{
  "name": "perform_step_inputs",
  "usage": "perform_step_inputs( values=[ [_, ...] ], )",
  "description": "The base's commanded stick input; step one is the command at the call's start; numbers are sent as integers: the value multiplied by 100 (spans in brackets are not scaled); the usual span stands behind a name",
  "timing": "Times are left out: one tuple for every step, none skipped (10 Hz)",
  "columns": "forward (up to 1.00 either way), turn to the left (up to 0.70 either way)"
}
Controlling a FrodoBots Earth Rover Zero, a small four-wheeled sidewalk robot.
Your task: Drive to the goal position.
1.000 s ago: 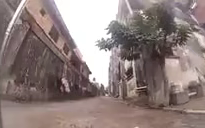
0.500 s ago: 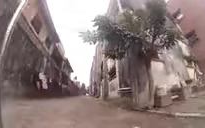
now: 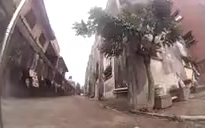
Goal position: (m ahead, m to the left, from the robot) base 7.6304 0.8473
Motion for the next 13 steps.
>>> perform_step_inputs(
  values=[
    [74, 30],
    [74, 30],
    [74, 30],
    [74, 30],
    [74, 30],
    [74, 14],
    [74, 3],
    [74, 3],
    [74, 18],
    [74, 30],
    [74, 30],
    [74, 30],
    [74, 3]
  ],
)
